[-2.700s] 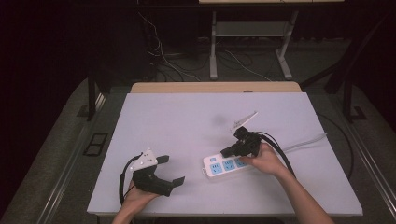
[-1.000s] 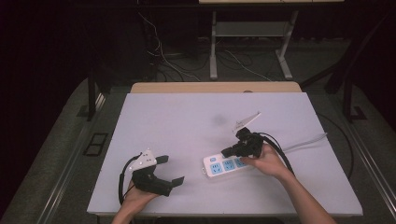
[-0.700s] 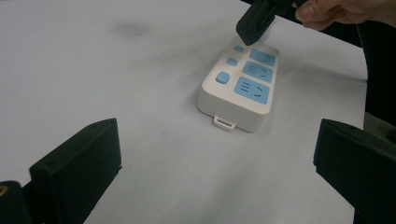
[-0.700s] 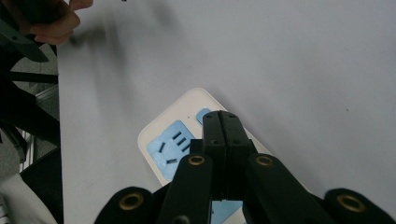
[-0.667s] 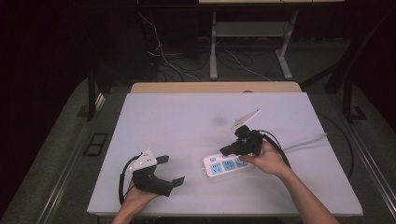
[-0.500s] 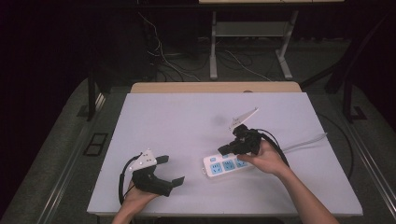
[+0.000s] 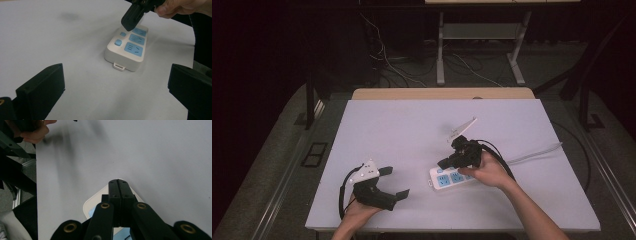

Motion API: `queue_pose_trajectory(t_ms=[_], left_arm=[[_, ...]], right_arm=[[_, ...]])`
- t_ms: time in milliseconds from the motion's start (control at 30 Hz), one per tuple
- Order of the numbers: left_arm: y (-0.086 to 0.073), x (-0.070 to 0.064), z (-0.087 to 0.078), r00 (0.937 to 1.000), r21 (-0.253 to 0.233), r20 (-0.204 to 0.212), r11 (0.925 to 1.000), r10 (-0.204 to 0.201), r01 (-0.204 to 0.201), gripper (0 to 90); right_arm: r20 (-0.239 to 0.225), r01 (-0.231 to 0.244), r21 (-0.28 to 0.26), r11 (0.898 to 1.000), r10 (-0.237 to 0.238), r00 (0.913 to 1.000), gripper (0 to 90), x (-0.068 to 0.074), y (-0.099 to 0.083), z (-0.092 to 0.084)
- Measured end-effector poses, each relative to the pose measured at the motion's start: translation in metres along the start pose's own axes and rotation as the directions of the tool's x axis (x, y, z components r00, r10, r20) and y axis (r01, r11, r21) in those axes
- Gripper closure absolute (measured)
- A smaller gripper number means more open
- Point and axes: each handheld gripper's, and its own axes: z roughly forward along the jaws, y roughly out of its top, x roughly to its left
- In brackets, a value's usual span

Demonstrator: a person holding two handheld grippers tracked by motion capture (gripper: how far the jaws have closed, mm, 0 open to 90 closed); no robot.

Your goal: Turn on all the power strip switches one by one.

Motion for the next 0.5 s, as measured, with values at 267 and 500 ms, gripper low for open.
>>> queue_pose_trajectory(t_ms=[267,500], left_arm=[[0.0,0.0,-0.001,1.0,0.001,-0.002,1.0,0.002,-0.002,0.0],[0.0,0.001,-0.001,1.0,0.0,-0.004,1.0,0.002,-0.002,0.0]], right_arm=[[-0.002,-0.003,0.013,1.0,0.003,1.0,90.0,-0.003,0.0,0.009],[0.004,-0.009,0.033,0.999,0.008,1.0,90.0,-0.007,-0.001,0.018]])
